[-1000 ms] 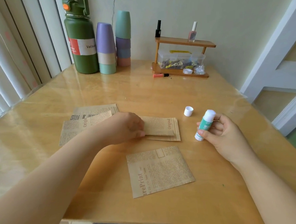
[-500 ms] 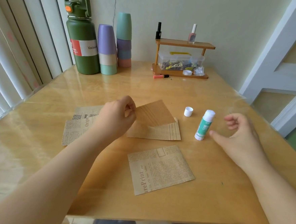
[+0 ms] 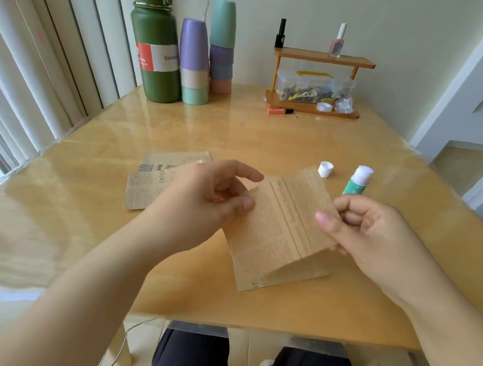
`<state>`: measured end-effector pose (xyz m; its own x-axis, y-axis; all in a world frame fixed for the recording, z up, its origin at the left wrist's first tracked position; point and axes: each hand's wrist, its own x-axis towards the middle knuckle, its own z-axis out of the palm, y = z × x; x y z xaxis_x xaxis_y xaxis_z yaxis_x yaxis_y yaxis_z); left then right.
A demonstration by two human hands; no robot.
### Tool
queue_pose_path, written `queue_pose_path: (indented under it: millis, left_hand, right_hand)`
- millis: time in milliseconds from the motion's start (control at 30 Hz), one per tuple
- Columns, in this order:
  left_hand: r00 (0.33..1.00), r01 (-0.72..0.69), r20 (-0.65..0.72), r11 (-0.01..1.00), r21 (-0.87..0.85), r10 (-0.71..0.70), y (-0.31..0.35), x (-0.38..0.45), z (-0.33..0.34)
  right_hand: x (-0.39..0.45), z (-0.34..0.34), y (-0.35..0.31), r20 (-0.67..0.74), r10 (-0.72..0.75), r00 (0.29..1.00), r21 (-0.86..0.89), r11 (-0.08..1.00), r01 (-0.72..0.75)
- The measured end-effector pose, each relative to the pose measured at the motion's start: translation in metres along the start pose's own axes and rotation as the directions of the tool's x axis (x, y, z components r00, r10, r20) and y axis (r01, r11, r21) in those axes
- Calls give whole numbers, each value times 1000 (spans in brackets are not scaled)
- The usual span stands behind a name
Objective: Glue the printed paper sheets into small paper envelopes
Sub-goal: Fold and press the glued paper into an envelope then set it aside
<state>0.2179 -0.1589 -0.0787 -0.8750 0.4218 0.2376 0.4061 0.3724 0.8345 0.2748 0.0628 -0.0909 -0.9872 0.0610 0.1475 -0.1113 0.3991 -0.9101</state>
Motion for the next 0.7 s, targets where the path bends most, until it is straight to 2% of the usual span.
queue_pose_path:
  millis: [100,167,367,700]
  left_hand:
    - [983,-57,-162,980,188,89,-20,-16,4]
    - [966,-97,-198,945,311,165,-31,-32,5]
    - [960,-185,-111,879,439,257,-50,-71,21]
    - [946,-262,-35,826,500,322,-58,-84,27]
  right_hand:
    - [-3,3,11,-34,66,997,-7,998,-66]
    - [-1,3,17,-79,106,991,62,993,-101]
    - [-3,8,28,-106,166,980,178,973,-145]
    - [-9,16,36,-114,149,982,124,983,-135]
